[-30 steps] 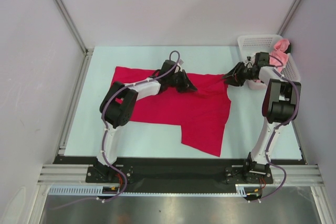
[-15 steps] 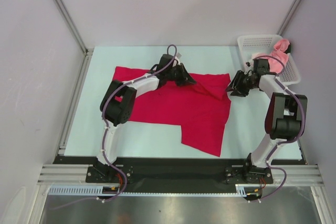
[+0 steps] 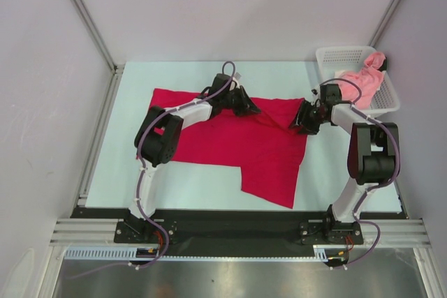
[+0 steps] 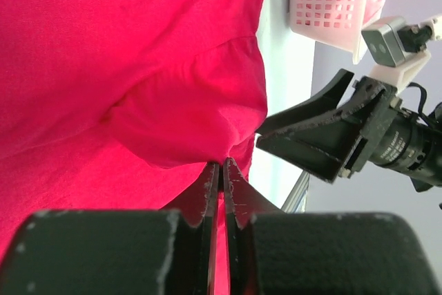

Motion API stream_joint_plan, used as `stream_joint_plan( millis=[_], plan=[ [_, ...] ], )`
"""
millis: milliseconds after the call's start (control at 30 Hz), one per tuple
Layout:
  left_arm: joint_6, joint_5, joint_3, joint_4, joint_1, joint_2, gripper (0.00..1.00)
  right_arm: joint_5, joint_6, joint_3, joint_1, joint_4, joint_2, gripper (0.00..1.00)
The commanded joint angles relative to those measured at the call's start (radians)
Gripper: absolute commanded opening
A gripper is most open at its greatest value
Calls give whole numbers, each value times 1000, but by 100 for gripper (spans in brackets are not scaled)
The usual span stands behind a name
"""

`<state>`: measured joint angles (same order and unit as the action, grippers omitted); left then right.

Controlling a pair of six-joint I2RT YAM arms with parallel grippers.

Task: Fold and stack the t-shirts
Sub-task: Fold the tshirt

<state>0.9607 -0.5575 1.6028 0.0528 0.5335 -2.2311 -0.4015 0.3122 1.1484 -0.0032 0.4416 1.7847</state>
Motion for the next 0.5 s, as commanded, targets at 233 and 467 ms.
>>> stream_joint_plan(
  millis=[233,467],
  plan=[
    [6,-21,-37,47,-1,45,8,4,93,201,0,-81,126,23],
    [9,-21,-49,51,11,45,8,-114,166,543,-30,40,343,39]
  ],
)
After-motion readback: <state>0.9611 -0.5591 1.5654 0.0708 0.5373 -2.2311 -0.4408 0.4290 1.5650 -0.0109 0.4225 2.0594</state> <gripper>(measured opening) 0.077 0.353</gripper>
